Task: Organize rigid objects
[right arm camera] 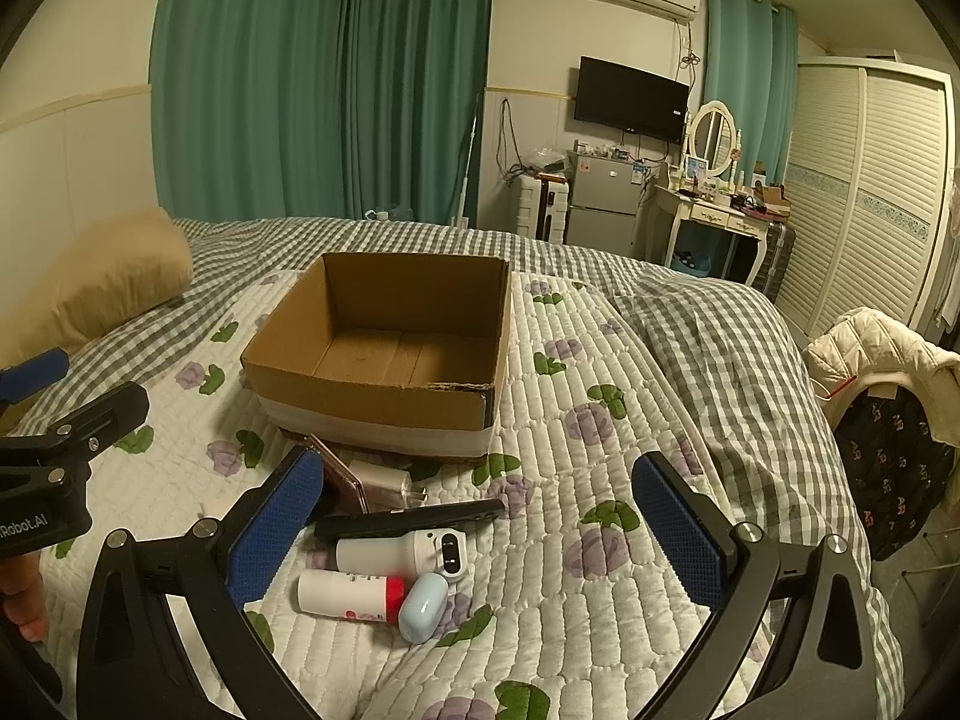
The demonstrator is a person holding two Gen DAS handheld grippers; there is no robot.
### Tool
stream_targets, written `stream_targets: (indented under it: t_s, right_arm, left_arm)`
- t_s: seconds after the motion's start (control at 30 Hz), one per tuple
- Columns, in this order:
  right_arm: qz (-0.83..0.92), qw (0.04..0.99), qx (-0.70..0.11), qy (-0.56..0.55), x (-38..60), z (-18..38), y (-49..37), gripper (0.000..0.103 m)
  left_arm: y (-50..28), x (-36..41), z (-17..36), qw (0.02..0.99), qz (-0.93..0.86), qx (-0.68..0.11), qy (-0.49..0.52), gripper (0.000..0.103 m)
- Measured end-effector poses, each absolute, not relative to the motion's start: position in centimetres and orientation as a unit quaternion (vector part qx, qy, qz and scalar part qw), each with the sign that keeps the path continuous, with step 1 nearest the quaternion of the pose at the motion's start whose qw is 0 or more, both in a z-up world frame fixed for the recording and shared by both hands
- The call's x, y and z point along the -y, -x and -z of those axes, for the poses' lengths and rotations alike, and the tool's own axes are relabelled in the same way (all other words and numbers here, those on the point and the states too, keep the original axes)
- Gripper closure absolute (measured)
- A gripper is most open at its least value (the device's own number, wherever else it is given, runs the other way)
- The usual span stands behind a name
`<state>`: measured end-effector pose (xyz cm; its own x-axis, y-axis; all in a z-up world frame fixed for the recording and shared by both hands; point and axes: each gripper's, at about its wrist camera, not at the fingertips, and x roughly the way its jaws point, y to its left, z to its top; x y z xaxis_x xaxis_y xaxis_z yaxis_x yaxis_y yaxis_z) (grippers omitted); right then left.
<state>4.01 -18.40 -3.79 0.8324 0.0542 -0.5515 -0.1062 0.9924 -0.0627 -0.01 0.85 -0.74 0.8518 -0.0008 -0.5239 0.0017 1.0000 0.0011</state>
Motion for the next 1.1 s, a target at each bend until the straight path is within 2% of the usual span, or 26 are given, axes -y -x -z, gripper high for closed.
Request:
stream_targets:
  t_s: [1.1]
  right_arm:
    - [-0.043,0.953,-0.293,0.063,17.8,3.0,-4.3,0.000]
  left_arm:
    - [-0.4,-0.6,0.4,0.960,-0.001,-0.280,-0.007,0.000]
